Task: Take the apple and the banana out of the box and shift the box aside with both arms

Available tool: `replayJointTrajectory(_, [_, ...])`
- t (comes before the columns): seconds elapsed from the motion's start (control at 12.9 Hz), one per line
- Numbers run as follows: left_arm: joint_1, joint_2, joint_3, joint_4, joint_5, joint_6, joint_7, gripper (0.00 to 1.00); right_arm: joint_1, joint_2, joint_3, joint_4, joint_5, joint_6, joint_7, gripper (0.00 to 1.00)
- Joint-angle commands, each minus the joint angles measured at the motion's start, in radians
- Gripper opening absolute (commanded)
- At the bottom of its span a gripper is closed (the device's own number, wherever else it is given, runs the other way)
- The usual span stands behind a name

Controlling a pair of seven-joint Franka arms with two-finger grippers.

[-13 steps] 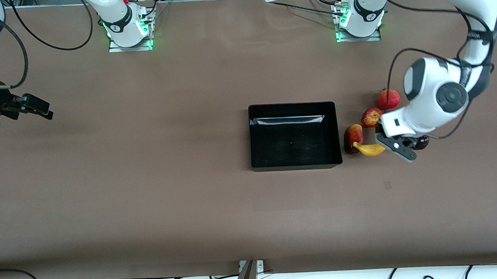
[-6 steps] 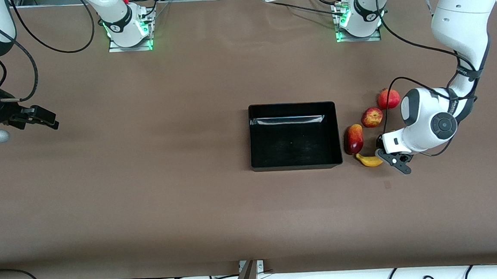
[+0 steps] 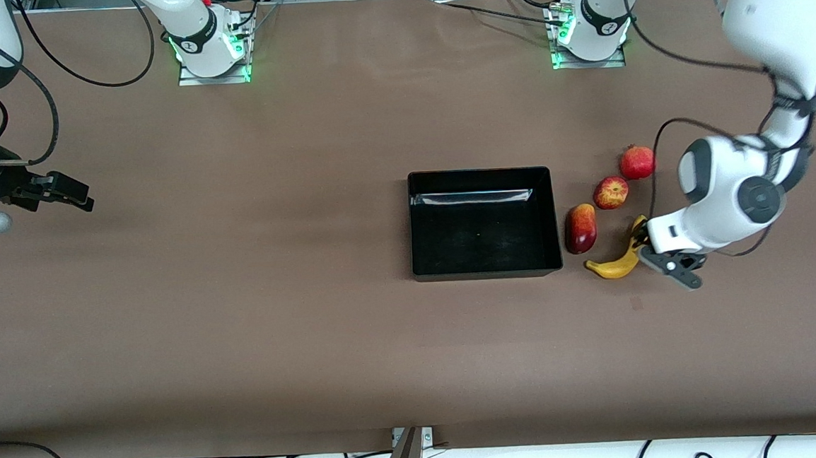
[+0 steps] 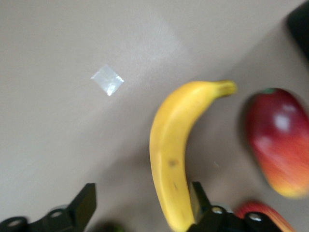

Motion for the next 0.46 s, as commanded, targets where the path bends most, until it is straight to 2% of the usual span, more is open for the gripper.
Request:
replayJointTrajectory(0.0, [-0.024,-0.262,-0.003,-0.039,-0.034,-0.207,-0.105,1.0,0.002,-0.029,-0.013,0.002,-0.011,-0.027,0.011,1.0])
replayJointTrajectory(0.23, [-0.044,-0.475,-0.003,-0.013,-0.035,-0.462,-0.266,1.0,0.002,-0.058,-0.009,0.004,-0.013,-0.097,0.013,1.0])
replayJointTrajectory(0.39, [-0.051,-0.539,-0.004,0.073,-0.034,-0.623,-0.343,1.0,0.002,-0.066,-0.017,0.005,-0.013,-0.135,0.017,1.0])
